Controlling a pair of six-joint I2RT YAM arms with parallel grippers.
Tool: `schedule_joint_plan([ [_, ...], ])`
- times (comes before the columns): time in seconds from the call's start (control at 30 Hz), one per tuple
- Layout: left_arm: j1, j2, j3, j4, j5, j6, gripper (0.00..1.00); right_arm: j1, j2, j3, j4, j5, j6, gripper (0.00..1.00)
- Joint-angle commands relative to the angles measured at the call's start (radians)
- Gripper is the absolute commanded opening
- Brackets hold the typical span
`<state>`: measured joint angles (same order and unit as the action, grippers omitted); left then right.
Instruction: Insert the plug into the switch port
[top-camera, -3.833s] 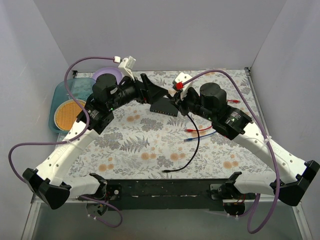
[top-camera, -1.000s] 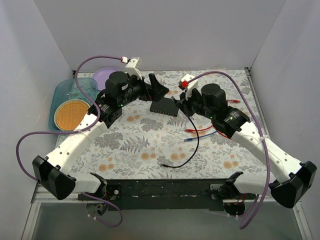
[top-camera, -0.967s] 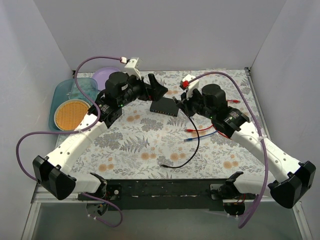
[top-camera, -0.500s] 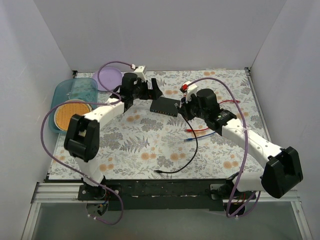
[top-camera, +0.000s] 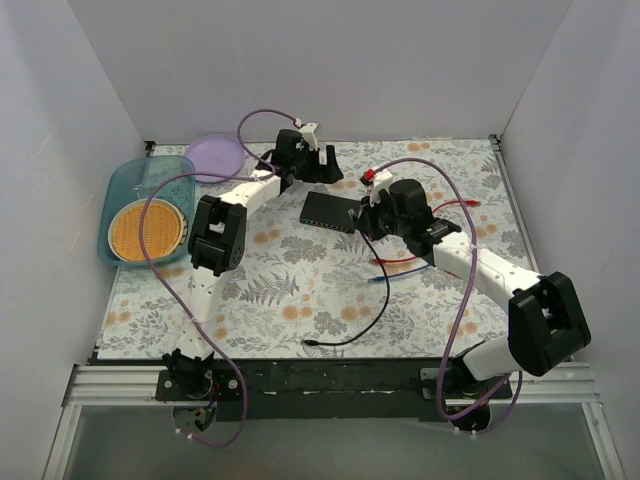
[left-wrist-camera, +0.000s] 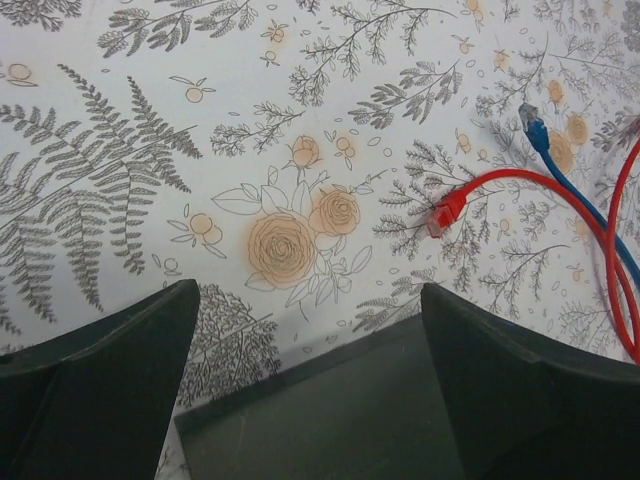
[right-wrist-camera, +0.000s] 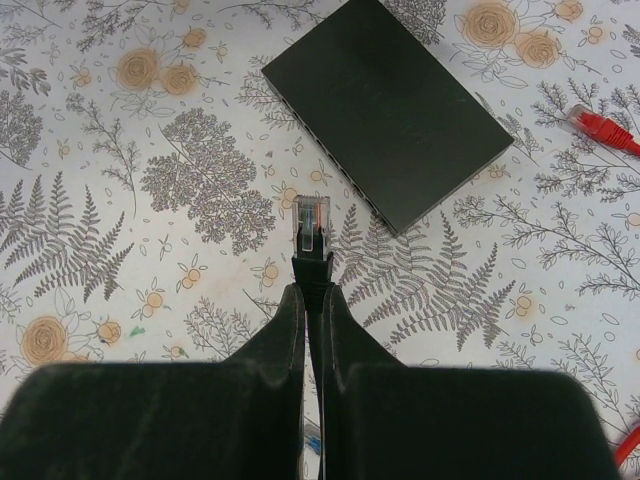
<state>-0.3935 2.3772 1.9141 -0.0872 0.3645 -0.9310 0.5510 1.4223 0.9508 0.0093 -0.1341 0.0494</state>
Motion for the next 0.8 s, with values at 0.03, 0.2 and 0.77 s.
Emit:
schedule_joint_plan([
  [0.03,0.007,0.06,0.119,-0.169,0.105,0.006,0.91,-0.028,-0.049,-0.006,0.038,-0.012,0.004,0.01],
  [0.2,0.001,-0.058,-0.146,-0.122,0.091,-0.009,0.93,-0.033,-0.086,-0.024,0.021,-0.012,0.004,0.01],
  [0.77,-0.07,-0.404,-0.717,0.073,0.054,-0.063,0.92,-0.008,-0.171,-0.198,-0.008,-0.022,0.03,0.01],
])
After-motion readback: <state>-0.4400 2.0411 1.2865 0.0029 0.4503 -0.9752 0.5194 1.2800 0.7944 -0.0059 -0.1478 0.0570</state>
